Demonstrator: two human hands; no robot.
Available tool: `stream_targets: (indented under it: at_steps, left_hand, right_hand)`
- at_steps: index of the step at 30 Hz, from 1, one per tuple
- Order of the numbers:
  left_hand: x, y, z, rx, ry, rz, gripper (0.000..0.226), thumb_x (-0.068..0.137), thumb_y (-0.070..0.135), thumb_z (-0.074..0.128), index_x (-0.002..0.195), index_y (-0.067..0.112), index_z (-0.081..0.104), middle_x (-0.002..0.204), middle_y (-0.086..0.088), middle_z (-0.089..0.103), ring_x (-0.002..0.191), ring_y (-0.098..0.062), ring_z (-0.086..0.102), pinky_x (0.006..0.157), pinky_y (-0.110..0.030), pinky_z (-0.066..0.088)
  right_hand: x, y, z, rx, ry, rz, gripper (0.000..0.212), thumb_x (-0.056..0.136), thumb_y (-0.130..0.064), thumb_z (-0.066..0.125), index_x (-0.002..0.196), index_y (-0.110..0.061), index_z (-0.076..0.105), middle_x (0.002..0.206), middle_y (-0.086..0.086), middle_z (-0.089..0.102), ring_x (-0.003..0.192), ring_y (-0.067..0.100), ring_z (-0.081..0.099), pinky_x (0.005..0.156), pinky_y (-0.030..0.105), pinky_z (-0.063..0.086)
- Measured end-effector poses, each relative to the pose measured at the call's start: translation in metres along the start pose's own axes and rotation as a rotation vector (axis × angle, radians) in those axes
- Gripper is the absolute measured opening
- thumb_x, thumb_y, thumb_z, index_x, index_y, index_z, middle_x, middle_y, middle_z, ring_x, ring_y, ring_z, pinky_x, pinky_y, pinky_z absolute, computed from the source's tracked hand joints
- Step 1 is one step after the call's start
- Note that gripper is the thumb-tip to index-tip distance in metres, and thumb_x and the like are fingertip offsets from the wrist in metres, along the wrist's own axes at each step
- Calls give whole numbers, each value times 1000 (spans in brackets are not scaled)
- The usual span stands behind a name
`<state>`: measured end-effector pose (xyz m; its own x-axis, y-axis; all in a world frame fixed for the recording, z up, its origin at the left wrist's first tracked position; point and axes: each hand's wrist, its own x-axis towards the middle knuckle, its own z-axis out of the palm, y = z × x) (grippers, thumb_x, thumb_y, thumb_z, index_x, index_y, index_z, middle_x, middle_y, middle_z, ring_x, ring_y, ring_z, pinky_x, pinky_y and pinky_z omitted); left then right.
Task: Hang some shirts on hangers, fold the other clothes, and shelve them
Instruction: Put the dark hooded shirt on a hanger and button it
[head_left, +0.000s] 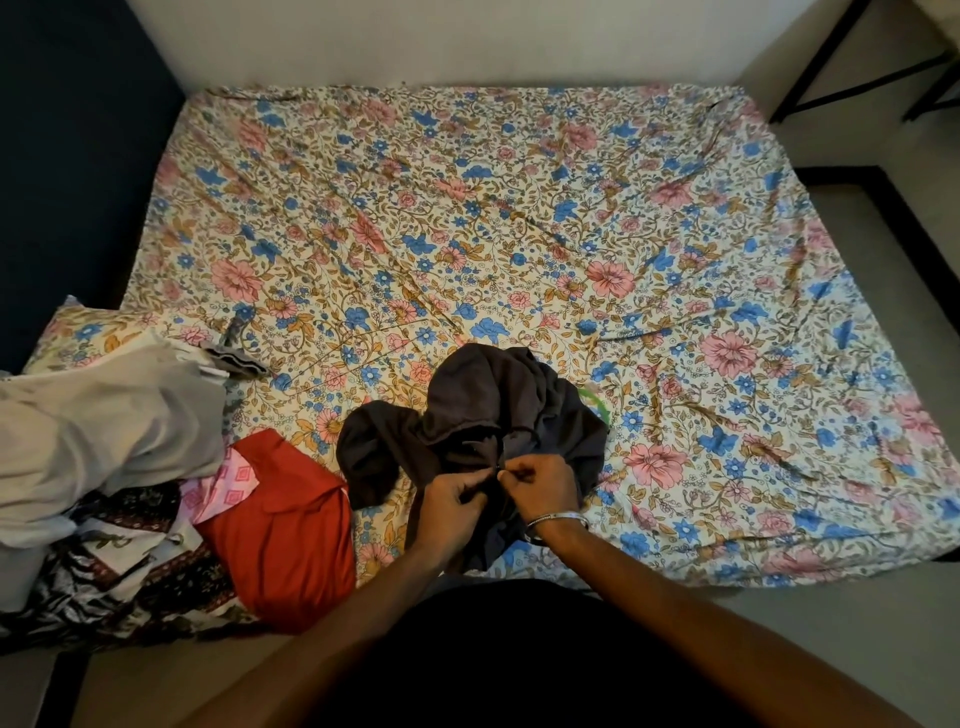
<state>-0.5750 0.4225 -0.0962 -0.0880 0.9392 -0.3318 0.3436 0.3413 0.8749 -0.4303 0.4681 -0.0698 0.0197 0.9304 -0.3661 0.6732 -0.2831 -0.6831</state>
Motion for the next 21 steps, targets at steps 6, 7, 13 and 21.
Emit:
stream_targets:
  at_steps: [6, 7, 13, 21]
  left_hand:
    - [0, -1, -1, 63, 24, 62, 45, 89, -4, 60, 126, 18, 72, 124, 11, 70, 118, 0, 61, 108, -21, 44]
    - [1, -2, -1, 61, 21, 57, 45, 89, -4, 60, 126, 19, 72, 124, 12, 70, 118, 0, 61, 109, -24, 45]
    - [4, -8, -1, 15, 4, -14, 42, 91, -1, 62, 127, 17, 71, 127, 7, 70, 121, -3, 62, 112, -32, 46]
    - [10, -4, -3, -31, 50, -56, 39, 92, -7, 60, 125, 12, 71, 119, 11, 69, 101, 24, 56, 105, -12, 43]
  right_hand:
    - [4, -1, 3, -1, -5, -17, 21, 83, -22, 80, 102, -12, 80, 97, 4, 78, 87, 16, 72, 87, 26, 56]
    - [5, -1, 4, 34, 3, -1, 21, 83, -20, 80, 102, -10, 80, 96, 6, 78, 87, 17, 72, 88, 27, 56]
    - [12, 3, 10, 226, 11, 86, 19, 78, -9, 83, 96, -5, 79, 89, 10, 77, 80, 20, 72, 86, 42, 60]
    - [12, -3, 10, 457, -16, 206, 14, 82, 0, 78, 96, 2, 77, 79, 10, 73, 72, 25, 68, 76, 38, 61]
